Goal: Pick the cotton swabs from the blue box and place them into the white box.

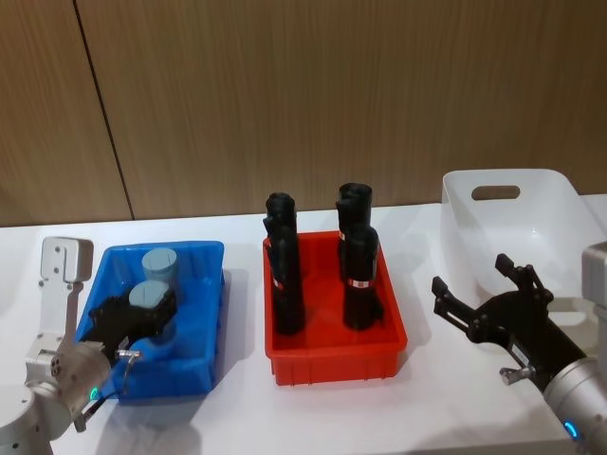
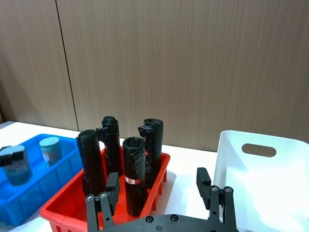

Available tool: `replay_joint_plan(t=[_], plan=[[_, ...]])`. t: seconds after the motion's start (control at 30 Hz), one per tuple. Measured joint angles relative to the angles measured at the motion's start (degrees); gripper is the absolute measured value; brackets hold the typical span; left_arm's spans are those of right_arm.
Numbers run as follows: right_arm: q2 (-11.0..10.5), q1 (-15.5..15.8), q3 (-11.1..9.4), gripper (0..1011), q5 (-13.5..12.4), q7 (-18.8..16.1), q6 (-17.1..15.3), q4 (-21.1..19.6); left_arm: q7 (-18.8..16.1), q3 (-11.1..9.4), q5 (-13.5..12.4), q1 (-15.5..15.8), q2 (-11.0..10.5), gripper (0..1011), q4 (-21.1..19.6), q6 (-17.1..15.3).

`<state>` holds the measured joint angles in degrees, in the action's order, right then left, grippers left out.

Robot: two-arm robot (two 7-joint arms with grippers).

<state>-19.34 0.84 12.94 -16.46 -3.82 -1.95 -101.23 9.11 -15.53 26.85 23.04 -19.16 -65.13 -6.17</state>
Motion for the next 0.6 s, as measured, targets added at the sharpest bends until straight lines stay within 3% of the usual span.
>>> replay_joint_plan(t=[0.3,0.6], plan=[[0.0,0.0,0.0,1001,0.0,0.0,0.0,0.0,0.35,0.09,-2.59,-1.09,-0.8,669,-6.42,1.09],[0.0,0.0,0.0,1001,0.0,0.0,0.0,0.0,3.16,0.0,-4.69,-1.56,-1.36,670,-12.92,1.77]])
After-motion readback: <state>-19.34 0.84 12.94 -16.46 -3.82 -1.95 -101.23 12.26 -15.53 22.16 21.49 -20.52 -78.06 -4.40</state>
